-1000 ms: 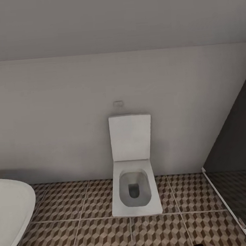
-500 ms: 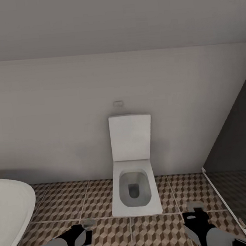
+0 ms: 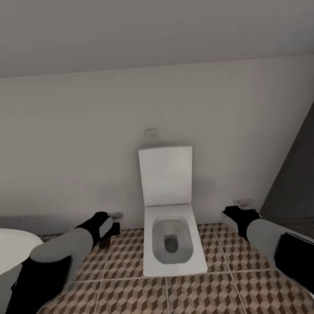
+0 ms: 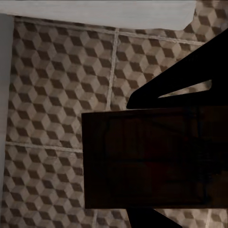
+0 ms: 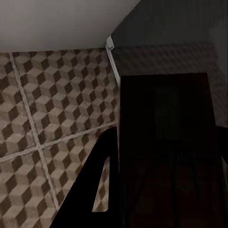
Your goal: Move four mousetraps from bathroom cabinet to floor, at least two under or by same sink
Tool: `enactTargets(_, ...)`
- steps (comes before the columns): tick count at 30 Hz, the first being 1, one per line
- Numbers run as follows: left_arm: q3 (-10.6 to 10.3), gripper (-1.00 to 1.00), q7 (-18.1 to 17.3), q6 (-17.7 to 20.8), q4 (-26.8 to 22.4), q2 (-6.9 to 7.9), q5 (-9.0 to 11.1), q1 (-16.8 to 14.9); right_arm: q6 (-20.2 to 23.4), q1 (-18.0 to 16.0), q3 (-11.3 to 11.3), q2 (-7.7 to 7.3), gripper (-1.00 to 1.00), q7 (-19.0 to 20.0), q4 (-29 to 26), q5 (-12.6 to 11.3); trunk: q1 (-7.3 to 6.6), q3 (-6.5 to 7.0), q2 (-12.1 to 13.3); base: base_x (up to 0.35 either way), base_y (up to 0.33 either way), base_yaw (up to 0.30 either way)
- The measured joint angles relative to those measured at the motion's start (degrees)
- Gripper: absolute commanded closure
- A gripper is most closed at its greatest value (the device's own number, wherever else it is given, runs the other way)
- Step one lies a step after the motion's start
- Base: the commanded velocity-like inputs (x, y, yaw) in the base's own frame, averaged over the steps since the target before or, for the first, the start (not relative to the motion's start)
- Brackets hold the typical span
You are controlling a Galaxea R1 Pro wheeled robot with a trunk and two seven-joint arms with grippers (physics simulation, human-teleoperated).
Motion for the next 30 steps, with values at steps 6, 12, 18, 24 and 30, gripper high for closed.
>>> enactTargets(6, 0.14, 1.0, 0.0, 1.56, -0.08, 1.26, 0.07, -3.92, 8.07, -1.83, -1.85, 0.04, 1.0, 4.78, 0.61, -0.35, 0.0, -0.02, 0.0, 0.0, 0.0, 0.0)
enactTargets(12, 0.19, 1.0, -0.03, 1.72, -0.18, 1.57, 0.05, -3.67, 12.57, -1.82, -2.05, 0.14, 1.0, 10.8, 4.08, -0.08, 0.0, -0.02, 0.0, 0.0, 0.0, 0.0)
enactTargets(18, 0.13, 1.0, -0.04, 1.88, -0.31, 1.51, 0.02, -3.65, 13.23, -1.81, -2.15, 0.1, 1.0, 11.6, 4.71, -0.06, 0.0, -0.02, 0.0, 0.0, 0.0, 0.0)
enactTargets(24, 0.18, 1.0, -0.24, 1.9, -0.74, 1.2, 0.16, -3.64, 13.22, -1.81, -2.17, 0.22, 1.0, 11.77, 4.61, -0.09, 0.0, -0.02, 0.0, 0.0, 0.0, 0.0)
enactTargets(30, 0.19, 1.0, -0.3, 1.88, -0.89, 1.04, 0.15, -3.64, 13.19, -1.81, -2.18, -0.01, 1.0, 12.58, 4.57, 0.03, 0.0, -0.02, 0.0, 0.0, 0.0, 0.0)
